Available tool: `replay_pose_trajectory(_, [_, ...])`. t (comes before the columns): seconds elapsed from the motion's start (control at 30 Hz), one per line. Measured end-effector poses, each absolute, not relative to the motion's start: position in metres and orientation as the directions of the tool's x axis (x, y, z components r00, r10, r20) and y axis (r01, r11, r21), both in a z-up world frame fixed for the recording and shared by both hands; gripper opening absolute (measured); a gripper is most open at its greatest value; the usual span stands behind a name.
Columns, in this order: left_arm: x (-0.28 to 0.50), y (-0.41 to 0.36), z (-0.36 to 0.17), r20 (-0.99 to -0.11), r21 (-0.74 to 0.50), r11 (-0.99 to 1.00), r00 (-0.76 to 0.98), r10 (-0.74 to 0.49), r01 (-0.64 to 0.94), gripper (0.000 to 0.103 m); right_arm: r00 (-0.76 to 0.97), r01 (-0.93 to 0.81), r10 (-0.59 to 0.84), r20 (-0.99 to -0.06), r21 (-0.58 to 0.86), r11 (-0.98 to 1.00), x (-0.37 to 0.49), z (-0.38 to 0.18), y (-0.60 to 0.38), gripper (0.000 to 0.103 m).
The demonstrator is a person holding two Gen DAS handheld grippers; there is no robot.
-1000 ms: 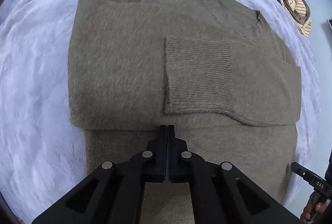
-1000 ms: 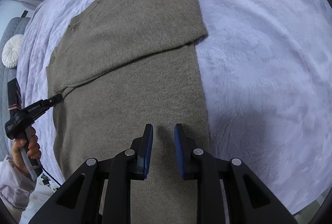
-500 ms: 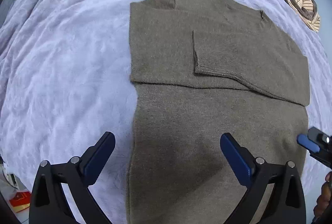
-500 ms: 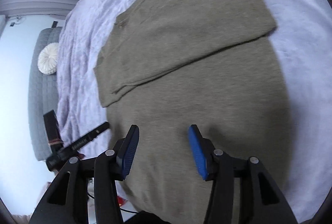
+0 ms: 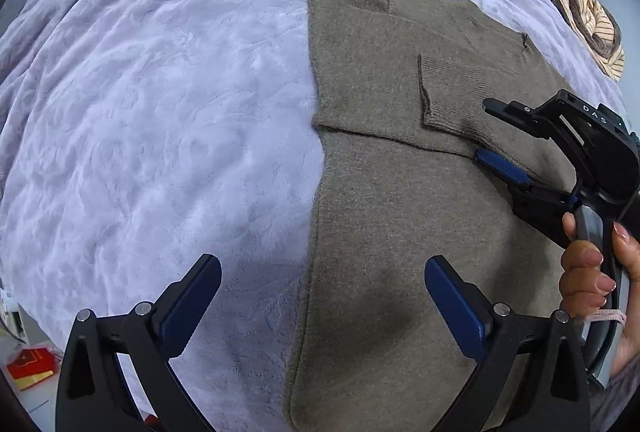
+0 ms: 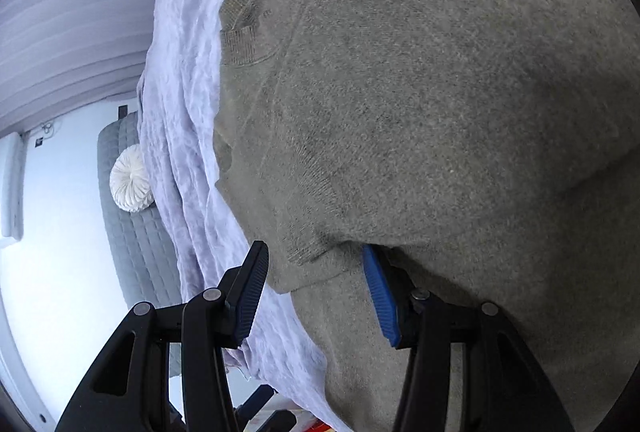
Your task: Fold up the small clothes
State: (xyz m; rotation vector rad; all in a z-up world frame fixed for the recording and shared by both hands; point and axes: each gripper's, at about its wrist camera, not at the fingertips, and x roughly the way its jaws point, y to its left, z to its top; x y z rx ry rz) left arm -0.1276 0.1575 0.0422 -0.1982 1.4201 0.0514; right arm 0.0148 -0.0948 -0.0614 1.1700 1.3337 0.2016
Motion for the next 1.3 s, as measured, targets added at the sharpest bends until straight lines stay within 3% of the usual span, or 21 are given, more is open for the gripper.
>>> replay_pose_trajectory(0.07, [-0.130, 0.165, 0.042, -0.984, -0.116, 0.979, 0.151, -0.091, -0.166, 0.102, 0.336, 0.491, 0.682, -0.650, 0.738, 0.462, 0.017, -0.060, -0.093, 0.054])
replay_pose_trajectory(0.13, [-0.130, 0.170, 0.044, -0.984, -0.112, 0.978, 0.156, -0.085, -0.174, 0.102, 0.360, 0.513, 0.663, -0.657, 0.733, 0.447, 0.020, -0.060, -0.093, 0.045])
replay_pose_trajectory(0.17, [-0.126, 0.167, 0.043, -0.984, -0.109, 0.979, 0.162, -0.080, -0.175, 0.102, 0.365, 0.527, 0.653, -0.663, 0.726, 0.443, 0.022, -0.061, -0.094, 0.018])
replay_pose_trajectory(0.2, [-0.125, 0.168, 0.044, -0.983, -0.103, 0.980, 0.168, -0.074, -0.171, 0.102, 0.360, 0.535, 0.646, -0.674, 0.716, 0.449, 0.023, -0.060, -0.096, 0.009])
replay_pose_trajectory(0.33, [-0.125, 0.173, 0.041, -0.984, -0.090, 0.983, 0.164, -0.064, -0.159, 0.102, 0.310, 0.458, 0.644, -0.700, 0.703, 0.544, 0.016, -0.050, -0.084, 0.009])
replay_pose_trajectory(0.53, [-0.122, 0.170, 0.043, -0.987, -0.080, 0.983, 0.150, -0.056, -0.163, 0.102, 0.264, 0.484, 0.662, -0.702, 0.690, 0.538, 0.015, -0.063, -0.085, 0.010])
replay_pose_trajectory(0.7, [-0.116, 0.159, 0.053, -0.984, -0.099, 0.983, 0.159, -0.075, -0.154, 0.102, 0.164, 0.316, 0.586, -0.793, 0.605, 0.731, 0.015, -0.023, -0.088, 0.014])
replay_pose_trajectory(0.87, [-0.116, 0.142, 0.057, -0.983, -0.112, 0.984, 0.159, -0.090, -0.138, 0.102, 0.166, 0.332, 0.502, -0.849, 0.528, 0.782, -0.013, -0.002, -0.151, 0.025])
replay_pose_trajectory(0.97, [-0.116, 0.128, 0.054, -0.985, -0.113, 0.986, 0.147, -0.094, -0.124, 0.102, 0.240, 0.372, 0.436, -0.868, 0.497, 0.784, -0.032, 0.014, -0.201, 0.025])
replay_pose_trajectory(1.03, [-0.117, 0.121, 0.053, -0.986, -0.113, 0.986, 0.139, -0.095, -0.122, 0.102, 0.302, 0.420, 0.371, -0.878, 0.472, 0.775, -0.036, 0.022, -0.236, 0.035])
replay_pose_trajectory(1.07, [-0.117, 0.118, 0.052, -0.986, -0.110, 0.987, 0.134, -0.093, -0.121, 0.102, 0.324, 0.458, 0.321, -0.890, 0.444, 0.770, -0.040, 0.023, -0.257, 0.052])
replay_pose_trajectory(1.1, [-0.117, 0.114, 0.051, -0.987, -0.107, 0.987, 0.131, -0.091, -0.121, 0.102, 0.334, 0.493, 0.278, -0.901, 0.418, 0.762, -0.040, 0.022, -0.276, 0.056])
replay_pose_trajectory(1.17, [-0.118, 0.108, 0.051, -0.989, -0.098, 0.988, 0.124, -0.083, -0.122, 0.102, 0.317, 0.567, 0.224, -0.921, 0.374, 0.734, -0.039, 0.011, -0.306, 0.056])
replay_pose_trajectory(1.2, [-0.118, 0.105, 0.051, -0.990, -0.093, 0.988, 0.121, -0.078, -0.122, 0.102, 0.314, 0.601, 0.223, -0.923, 0.374, 0.706, -0.038, 0.003, -0.319, 0.050])
replay_pose_trajectory(1.23, [-0.118, 0.102, 0.052, -0.990, -0.086, 0.989, 0.118, -0.072, -0.120, 0.102, 0.326, 0.623, 0.242, -0.914, 0.400, 0.672, -0.036, -0.007, -0.331, 0.041])
replay_pose_trajectory(1.27, [-0.118, 0.099, 0.052, -0.991, -0.078, 0.990, 0.114, -0.065, -0.118, 0.102, 0.326, 0.631, 0.254, -0.911, 0.409, 0.658, -0.034, -0.014, -0.339, 0.018])
replay_pose_trajectory(1.3, [-0.117, 0.097, 0.052, -0.992, -0.072, 0.991, 0.111, -0.059, -0.116, 0.102, 0.320, 0.634, 0.251, -0.914, 0.403, 0.660, -0.032, -0.019, -0.344, 0.014])
